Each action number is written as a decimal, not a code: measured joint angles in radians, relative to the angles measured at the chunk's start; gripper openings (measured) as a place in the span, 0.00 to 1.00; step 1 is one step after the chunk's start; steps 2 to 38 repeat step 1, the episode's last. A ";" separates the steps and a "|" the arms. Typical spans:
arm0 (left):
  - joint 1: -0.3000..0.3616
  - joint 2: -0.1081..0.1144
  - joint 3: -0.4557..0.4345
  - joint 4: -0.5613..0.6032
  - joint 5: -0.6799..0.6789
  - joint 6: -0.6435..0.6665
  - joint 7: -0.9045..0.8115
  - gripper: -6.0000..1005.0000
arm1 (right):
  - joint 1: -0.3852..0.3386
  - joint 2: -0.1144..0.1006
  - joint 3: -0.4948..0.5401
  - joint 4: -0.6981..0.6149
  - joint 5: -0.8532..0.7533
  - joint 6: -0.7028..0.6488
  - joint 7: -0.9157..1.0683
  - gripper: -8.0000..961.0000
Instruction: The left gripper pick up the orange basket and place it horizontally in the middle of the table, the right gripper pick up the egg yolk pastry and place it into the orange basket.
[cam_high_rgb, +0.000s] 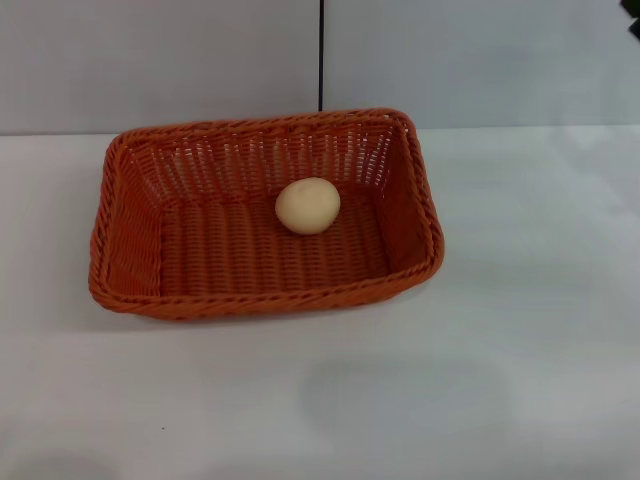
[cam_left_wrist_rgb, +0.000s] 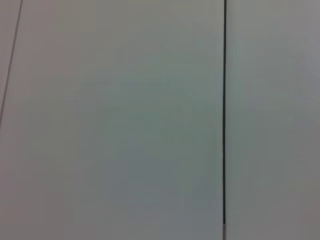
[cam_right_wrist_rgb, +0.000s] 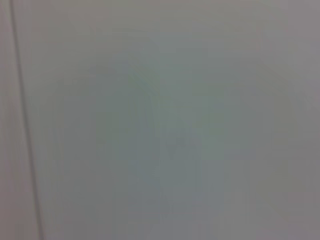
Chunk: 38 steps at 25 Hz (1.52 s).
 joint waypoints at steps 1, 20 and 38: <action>0.000 0.000 0.000 0.000 0.000 0.000 0.000 0.73 | -0.001 0.000 0.002 0.001 0.009 -0.003 -0.001 0.73; 0.000 0.000 0.000 0.000 0.000 0.000 0.000 0.73 | -0.001 0.000 0.002 0.001 0.009 -0.003 -0.001 0.73; 0.000 0.000 0.000 0.000 0.000 0.000 0.000 0.73 | -0.001 0.000 0.002 0.001 0.009 -0.003 -0.001 0.73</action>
